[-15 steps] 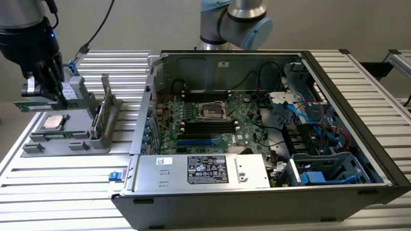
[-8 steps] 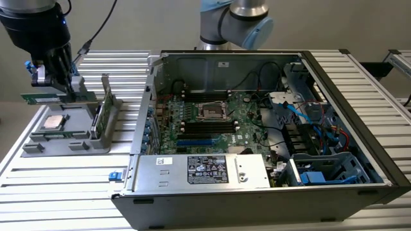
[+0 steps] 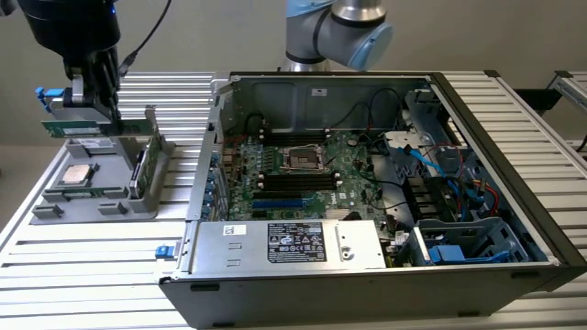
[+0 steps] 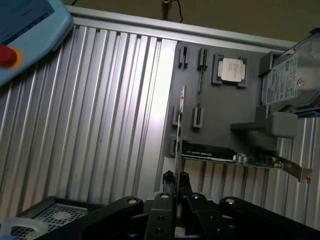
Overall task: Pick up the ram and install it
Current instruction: 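Pick up the ram and move it above insertion slot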
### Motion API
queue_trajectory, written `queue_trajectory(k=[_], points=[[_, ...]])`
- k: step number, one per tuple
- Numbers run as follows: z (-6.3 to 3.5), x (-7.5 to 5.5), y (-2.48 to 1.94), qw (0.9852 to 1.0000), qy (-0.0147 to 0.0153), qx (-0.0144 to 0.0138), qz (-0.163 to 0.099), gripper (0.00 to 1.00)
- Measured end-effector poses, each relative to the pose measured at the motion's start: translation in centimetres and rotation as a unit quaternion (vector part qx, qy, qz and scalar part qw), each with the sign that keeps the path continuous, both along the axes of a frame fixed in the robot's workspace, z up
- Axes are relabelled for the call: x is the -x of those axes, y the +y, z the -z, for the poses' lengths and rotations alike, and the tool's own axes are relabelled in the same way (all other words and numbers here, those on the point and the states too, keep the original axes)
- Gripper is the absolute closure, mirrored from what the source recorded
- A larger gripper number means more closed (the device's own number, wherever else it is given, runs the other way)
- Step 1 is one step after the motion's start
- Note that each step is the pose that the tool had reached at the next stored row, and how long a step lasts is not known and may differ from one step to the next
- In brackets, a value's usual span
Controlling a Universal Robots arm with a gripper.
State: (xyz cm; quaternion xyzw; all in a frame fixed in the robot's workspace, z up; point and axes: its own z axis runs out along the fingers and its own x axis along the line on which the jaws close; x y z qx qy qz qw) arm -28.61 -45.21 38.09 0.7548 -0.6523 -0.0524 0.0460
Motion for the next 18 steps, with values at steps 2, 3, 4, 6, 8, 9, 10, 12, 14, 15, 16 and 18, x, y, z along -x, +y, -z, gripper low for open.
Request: queue_trajectory(k=[2,3,4,6,8,9,10,12,14,15,16,18], points=[[-0.48,-0.8,-0.08,1.0000,0.0022,0.0000,0.000,0.86],[-0.70,-1.2,-0.13,1.0000,0.0035,0.0000,0.000,0.86],[-0.88,-1.6,-0.17,1.0000,0.0047,-0.0001,0.000,0.86],[-1.24,-2.3,-0.23,1.0000,0.0067,0.0000,0.000,0.86],[-1.62,-3.1,-0.28,1.0000,0.0087,0.0000,0.000,0.86],[-1.82,-3.5,-0.30,1.0000,0.0095,0.0000,0.000,0.86],[-2.05,-3.9,-0.31,0.9999,0.0101,0.0001,0.000,0.86],[-2.42,-4.7,-0.32,0.9999,0.0112,-0.0001,0.000,0.86],[-2.60,-5.4,-0.32,0.9999,0.0120,-0.0001,-0.001,0.86],[-2.66,-5.8,-0.33,0.9999,0.0121,0.0000,-0.002,0.86],[-2.70,-6.2,-0.32,0.9999,0.0122,0.0000,-0.002,0.86],[-2.76,-7.0,-0.33,0.9999,0.0126,0.0000,-0.003,0.86]])
